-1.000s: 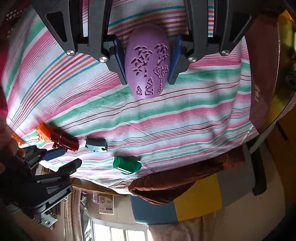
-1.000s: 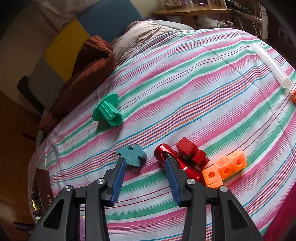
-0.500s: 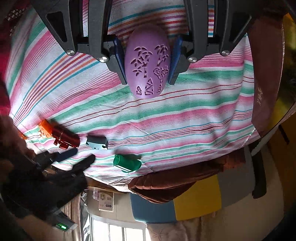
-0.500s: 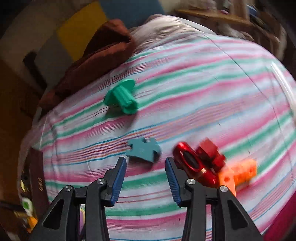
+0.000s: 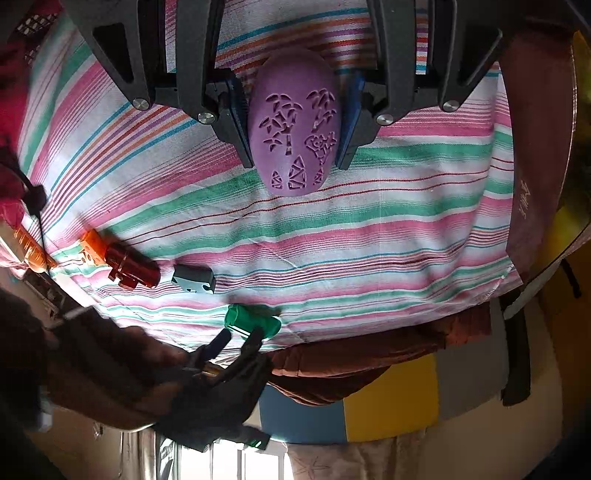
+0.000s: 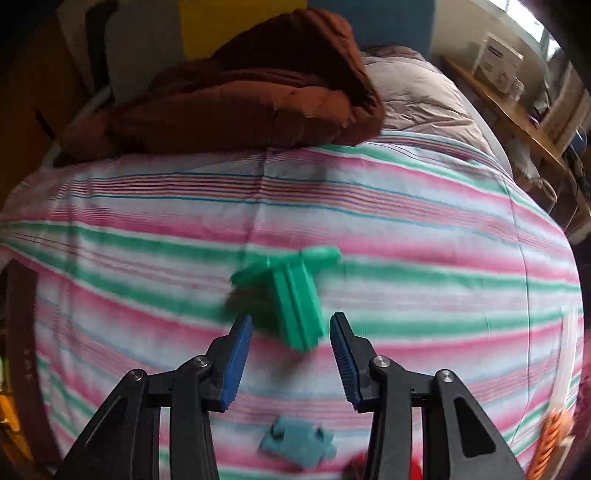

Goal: Organize rigid objects
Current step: 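Grasp the green spool-shaped piece with the right tool while the left tool holds the egg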

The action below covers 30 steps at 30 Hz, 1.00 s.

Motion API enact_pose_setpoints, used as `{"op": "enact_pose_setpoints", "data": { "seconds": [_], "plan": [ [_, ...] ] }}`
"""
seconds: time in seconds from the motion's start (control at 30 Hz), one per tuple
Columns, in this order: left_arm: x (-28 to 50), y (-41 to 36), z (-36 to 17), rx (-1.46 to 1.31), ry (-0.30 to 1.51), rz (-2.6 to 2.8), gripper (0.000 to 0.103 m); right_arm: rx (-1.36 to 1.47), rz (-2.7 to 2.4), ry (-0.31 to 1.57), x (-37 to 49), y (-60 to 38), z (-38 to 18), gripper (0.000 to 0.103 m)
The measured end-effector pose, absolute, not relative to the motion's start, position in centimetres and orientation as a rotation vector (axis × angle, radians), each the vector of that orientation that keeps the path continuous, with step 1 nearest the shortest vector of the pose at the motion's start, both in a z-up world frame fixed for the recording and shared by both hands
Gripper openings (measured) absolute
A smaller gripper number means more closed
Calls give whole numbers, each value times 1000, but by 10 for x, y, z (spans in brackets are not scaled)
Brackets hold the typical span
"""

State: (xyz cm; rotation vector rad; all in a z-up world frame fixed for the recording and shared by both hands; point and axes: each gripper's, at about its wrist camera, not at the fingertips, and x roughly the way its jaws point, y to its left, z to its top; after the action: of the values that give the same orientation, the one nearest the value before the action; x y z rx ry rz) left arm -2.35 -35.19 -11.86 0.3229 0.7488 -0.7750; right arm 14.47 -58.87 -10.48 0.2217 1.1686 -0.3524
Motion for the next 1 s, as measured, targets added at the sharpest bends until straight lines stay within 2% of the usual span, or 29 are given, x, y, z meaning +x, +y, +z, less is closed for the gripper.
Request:
{"op": "enact_pose_setpoints", "data": {
  "seconds": [0.07,0.1,0.13,0.53,1.0],
  "plan": [
    [-23,-352,-119,319,750,-776,44,247,-347,1201,153,-592,-117,44],
    [-23,-352,-119,317,751,-777,44,256,-342,1214,154,-591,-122,34],
    [-23,-352,-119,316,751,-778,44,262,-334,1211,153,-588,-126,29],
    [-23,-352,-119,314,751,-776,44,74,-103,1177,47,-466,-132,29],
    [-28,-359,-121,364,725,-748,44,150,-91,1091,26,-474,-136,30]
  ]
}}
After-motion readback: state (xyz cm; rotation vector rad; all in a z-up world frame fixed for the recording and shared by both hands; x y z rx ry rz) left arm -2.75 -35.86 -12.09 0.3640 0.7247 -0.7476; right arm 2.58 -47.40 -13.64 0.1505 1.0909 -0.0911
